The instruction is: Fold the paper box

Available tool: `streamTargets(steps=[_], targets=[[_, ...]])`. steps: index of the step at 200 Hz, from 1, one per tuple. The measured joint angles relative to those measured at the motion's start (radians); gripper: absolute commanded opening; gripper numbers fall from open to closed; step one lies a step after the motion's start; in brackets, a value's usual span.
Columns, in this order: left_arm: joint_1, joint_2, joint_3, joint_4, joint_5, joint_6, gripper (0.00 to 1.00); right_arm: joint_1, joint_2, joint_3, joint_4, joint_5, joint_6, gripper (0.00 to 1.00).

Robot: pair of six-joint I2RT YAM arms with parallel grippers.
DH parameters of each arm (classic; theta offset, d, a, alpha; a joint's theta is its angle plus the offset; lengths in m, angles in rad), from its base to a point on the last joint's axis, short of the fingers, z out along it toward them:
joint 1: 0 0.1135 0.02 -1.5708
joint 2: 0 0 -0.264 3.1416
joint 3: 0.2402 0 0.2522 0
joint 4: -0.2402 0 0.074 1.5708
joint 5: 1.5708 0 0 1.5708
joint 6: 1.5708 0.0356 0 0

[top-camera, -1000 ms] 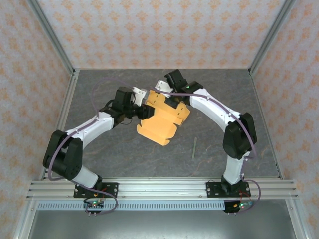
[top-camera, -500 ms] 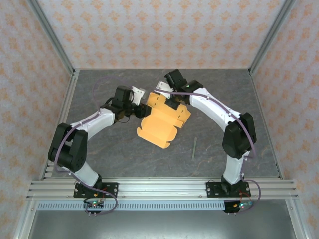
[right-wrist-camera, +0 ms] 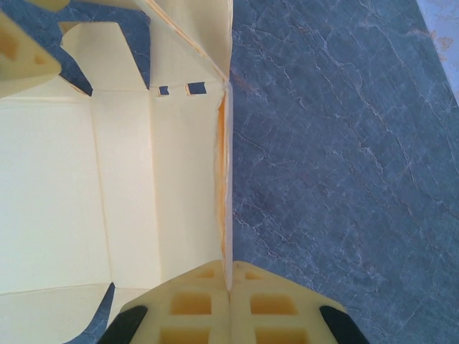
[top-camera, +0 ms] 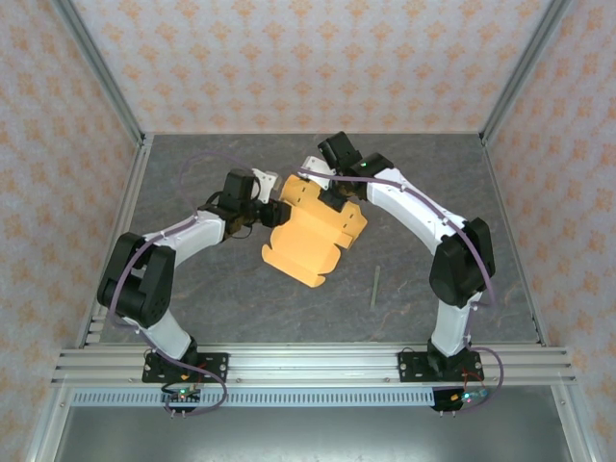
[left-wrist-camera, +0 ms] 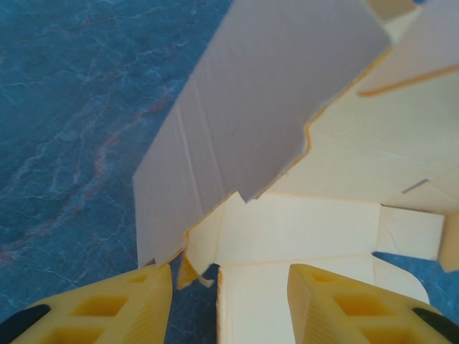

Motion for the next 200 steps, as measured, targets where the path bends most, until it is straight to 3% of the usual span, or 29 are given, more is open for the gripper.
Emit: streamTargets(steps=[102,147,200], targets=[[0.002,0.126,0.090,0.018,0.019,0.002,0.52,0.000,0.000,0.022,-0.030,-0.005,-0.007,0.00],[0.002,0.139,0.093,0.023,0.060,0.000,0.28,0.000,0.017,0.047,-0.040,-0.008,-0.006,0.00],[-0.016,0.139,0.091,0.047,0.055,-0.002,0.23,0.000,0.053,0.089,-0.047,-0.006,0.027,0.00]])
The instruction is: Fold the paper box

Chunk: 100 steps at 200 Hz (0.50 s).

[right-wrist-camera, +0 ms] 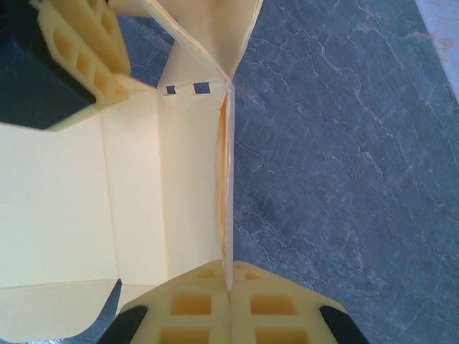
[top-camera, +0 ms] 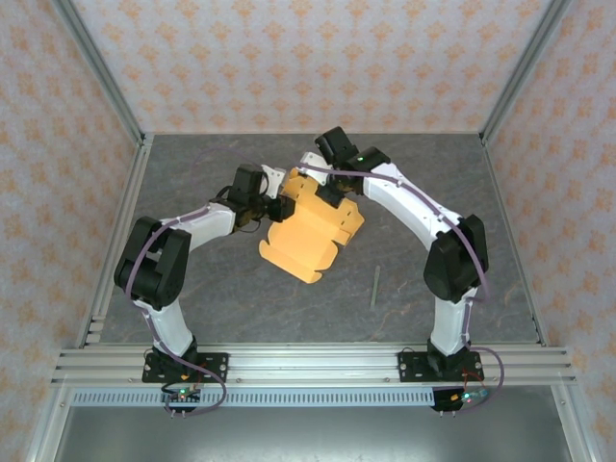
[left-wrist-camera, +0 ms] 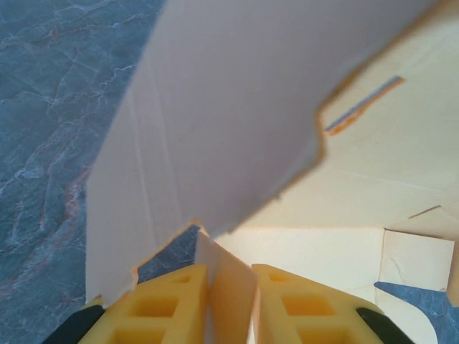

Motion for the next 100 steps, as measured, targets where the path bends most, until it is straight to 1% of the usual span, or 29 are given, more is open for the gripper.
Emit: streamTargets(steps=[36,64,100], targets=[[-0.034,0.000,-0.002,0.001,-0.024,-0.001,0.26,-0.006,0.006,0.010,-0.018,0.002,0.024,0.00],[-0.043,0.006,-0.002,0.010,-0.023,-0.014,0.34,-0.006,0.006,0.010,-0.023,0.002,0.034,0.00],[-0.048,0.006,-0.018,0.059,0.002,-0.047,0.37,-0.006,0.006,0.010,-0.023,0.002,0.051,0.00]])
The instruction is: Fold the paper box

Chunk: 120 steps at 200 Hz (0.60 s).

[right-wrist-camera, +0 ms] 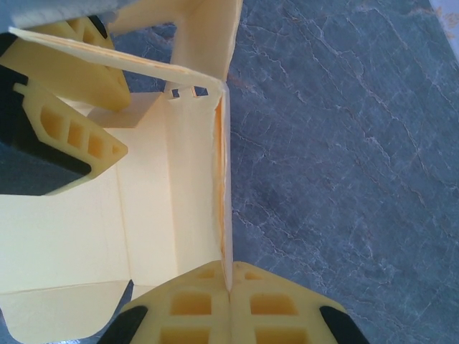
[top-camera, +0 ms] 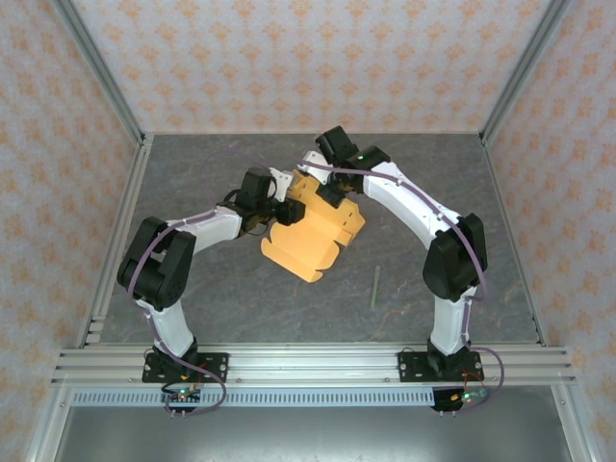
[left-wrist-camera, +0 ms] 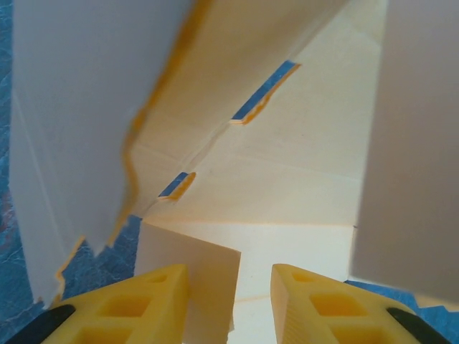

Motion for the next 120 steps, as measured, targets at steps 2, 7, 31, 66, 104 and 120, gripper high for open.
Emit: streamTargets(steps=[2,7,31,66,104,120], targets=[[0.000,0.000,-0.002,0.003,0.002,-0.003,0.37,0.000,0.000,0.000,0.000,0.000,0.001,0.00],[0.000,0.000,-0.004,0.009,0.003,-0.004,0.37,0.000,0.000,0.000,0.000,0.000,0.003,0.00],[0.000,0.000,-0.011,0.017,0.005,-0.010,0.38,0.000,0.000,0.000,0.000,0.001,0.004,0.00],[0.015,-0.050,-0.064,0.016,0.000,-0.033,0.43,-0.002,0.000,-0.001,0.000,0.005,0.003,0.00],[0.040,-0.235,-0.150,0.013,0.000,-0.056,0.46,-0.005,0.000,-0.002,0.000,0.003,0.003,0.00],[0.039,-0.312,-0.174,0.014,0.023,-0.062,0.47,-0.005,0.000,-0.002,0.000,-0.001,0.003,0.00]])
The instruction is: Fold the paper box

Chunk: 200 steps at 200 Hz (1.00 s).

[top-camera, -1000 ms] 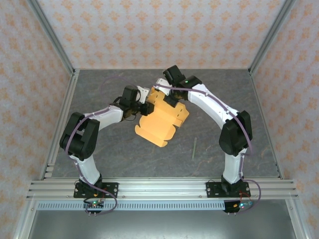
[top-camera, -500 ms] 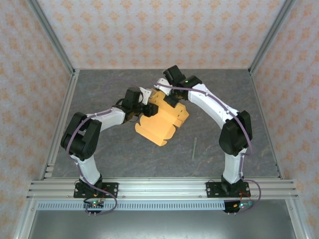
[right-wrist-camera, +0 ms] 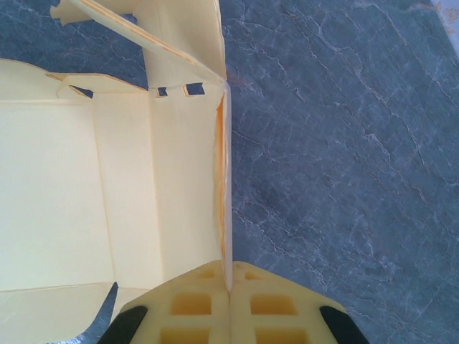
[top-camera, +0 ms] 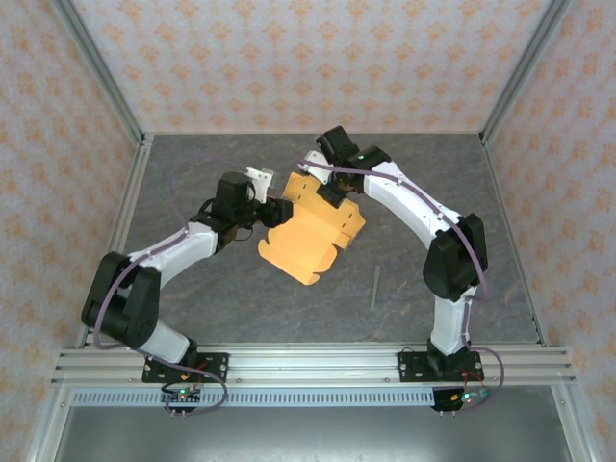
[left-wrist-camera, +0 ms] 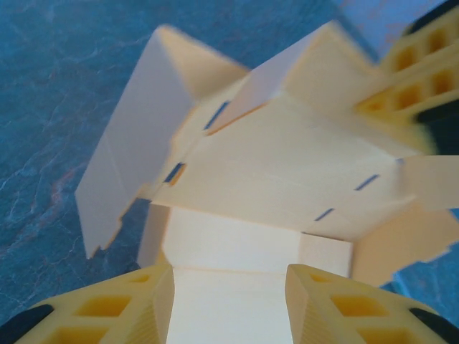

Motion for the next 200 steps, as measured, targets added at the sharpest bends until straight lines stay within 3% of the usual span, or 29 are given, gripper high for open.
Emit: streamTargets(steps=[32,73,150,200], targets=[[0.000,-0.039,0.016,-0.007,0.069,-0.005,0.48,0.000,0.000,0.000,0.000,-0.008,0.000,0.00],[0.006,0.084,0.122,-0.027,0.138,-0.023,0.49,0.000,0.000,0.000,-0.003,-0.011,0.000,0.00],[0.077,0.207,0.225,-0.054,0.167,-0.045,0.55,0.000,0.000,0.006,-0.024,-0.021,-0.001,0.00],[0.079,0.233,0.292,-0.063,0.218,-0.020,0.56,0.000,0.000,0.027,-0.038,-0.030,-0.009,0.00]])
